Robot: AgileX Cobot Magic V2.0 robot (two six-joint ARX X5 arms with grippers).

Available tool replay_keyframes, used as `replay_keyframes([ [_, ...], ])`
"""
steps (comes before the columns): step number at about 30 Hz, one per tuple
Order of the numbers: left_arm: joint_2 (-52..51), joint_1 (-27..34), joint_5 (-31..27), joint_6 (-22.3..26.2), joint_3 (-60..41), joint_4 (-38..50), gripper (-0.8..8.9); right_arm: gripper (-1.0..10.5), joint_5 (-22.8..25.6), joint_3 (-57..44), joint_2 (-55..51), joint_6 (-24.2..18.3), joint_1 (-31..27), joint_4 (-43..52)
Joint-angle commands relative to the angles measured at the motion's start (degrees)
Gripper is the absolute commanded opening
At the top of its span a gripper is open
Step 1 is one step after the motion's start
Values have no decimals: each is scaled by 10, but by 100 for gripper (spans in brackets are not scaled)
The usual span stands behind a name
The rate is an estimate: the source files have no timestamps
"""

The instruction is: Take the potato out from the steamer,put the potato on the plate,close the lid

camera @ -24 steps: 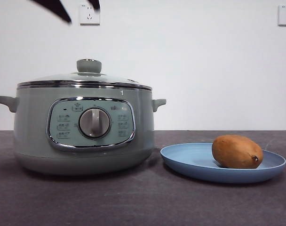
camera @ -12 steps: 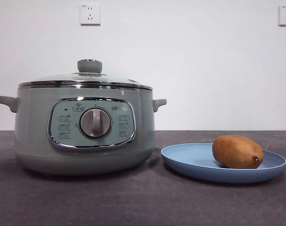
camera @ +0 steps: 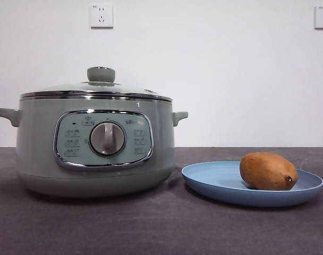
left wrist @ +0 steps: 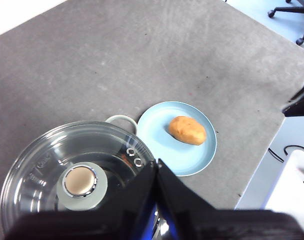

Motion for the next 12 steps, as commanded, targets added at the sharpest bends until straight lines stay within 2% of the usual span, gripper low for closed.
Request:
replay_keyframes([
  [1,3,-2,-2,-3,-2,-29,-3,-16,1,3,-1,-5,0,0],
  [12,3,-1,-3,-3,-2,-26,-3,-16,1,3,-1,-5,0,1],
])
